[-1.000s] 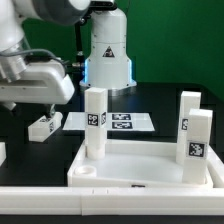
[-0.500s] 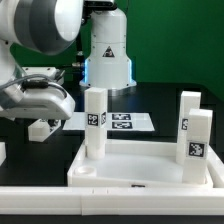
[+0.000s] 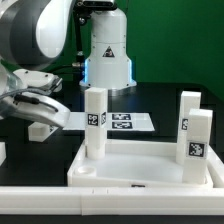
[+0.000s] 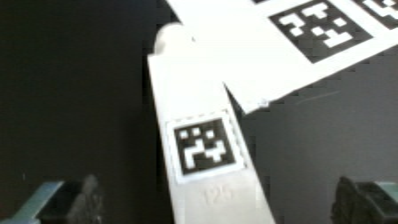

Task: Assemble desk

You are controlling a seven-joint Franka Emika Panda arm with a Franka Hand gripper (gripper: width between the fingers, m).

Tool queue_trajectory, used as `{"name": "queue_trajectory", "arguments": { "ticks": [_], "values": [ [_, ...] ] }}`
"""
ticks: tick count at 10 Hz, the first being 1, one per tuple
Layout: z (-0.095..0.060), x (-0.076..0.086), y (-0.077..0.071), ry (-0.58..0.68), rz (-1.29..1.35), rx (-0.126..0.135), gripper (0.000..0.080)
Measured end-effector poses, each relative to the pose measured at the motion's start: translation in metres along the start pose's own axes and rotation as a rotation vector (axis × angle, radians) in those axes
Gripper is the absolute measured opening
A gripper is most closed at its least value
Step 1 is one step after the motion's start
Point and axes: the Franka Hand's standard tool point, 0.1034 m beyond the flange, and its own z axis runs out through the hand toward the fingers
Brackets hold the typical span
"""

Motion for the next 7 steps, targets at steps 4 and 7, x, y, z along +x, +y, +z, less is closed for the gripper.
{"name": "queue_trajectory", "arguments": {
  "ticks": [4, 7],
  "values": [
    [0.008, 0.002, 0.000, -0.016, 0.024, -0.002, 0.0649],
    [0.020, 0.005, -0.004, -0.034, 0.041, 0.000, 0.0649]
  ]
}}
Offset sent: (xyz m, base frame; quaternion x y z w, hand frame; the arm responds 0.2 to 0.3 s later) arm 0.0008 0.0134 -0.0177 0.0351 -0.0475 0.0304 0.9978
